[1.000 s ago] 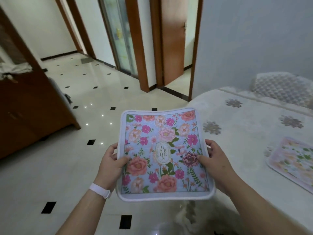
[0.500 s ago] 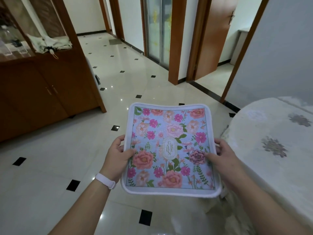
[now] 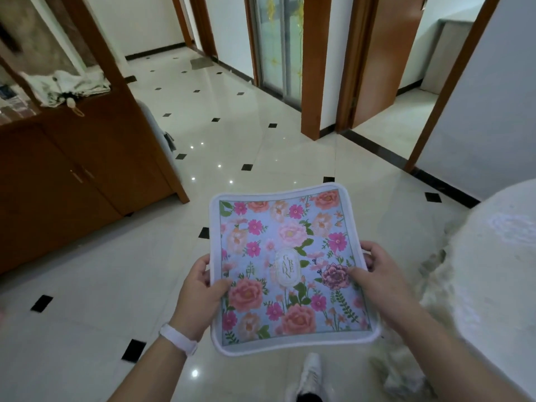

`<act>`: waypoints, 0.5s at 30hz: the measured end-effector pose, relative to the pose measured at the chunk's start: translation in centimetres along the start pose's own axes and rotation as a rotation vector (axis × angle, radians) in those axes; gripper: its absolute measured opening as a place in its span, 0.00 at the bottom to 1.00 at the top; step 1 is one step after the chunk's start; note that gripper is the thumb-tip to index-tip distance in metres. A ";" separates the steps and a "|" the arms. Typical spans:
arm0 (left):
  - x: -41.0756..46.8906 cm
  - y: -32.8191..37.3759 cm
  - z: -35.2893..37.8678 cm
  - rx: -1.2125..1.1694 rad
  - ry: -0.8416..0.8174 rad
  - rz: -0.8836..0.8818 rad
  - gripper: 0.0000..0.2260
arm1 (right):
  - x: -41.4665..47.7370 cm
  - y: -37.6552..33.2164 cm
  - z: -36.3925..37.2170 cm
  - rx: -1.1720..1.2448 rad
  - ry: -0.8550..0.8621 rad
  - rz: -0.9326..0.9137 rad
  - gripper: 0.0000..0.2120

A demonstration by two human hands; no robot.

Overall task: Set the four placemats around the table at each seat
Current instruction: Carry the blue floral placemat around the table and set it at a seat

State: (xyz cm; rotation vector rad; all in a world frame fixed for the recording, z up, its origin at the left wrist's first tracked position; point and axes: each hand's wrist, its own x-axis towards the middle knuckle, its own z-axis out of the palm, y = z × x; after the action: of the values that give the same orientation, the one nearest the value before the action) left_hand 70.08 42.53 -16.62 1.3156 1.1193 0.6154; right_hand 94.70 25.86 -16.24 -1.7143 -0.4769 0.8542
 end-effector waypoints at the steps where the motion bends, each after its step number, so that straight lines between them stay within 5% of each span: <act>1: 2.1 0.9 1.0 -0.005 0.003 -0.010 0.14 | 2.0 -0.6 -0.5 0.008 0.008 0.008 0.15; 15: 23.6 11.2 12.9 0.047 -0.137 0.109 0.15 | 20.0 -9.5 -6.9 0.036 0.174 -0.022 0.15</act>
State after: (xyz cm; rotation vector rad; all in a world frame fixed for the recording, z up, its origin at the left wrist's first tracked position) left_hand 93.27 59.94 -14.22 1.4443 0.9604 0.5731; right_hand 114.01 38.10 -12.42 -1.7292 -0.3601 0.6874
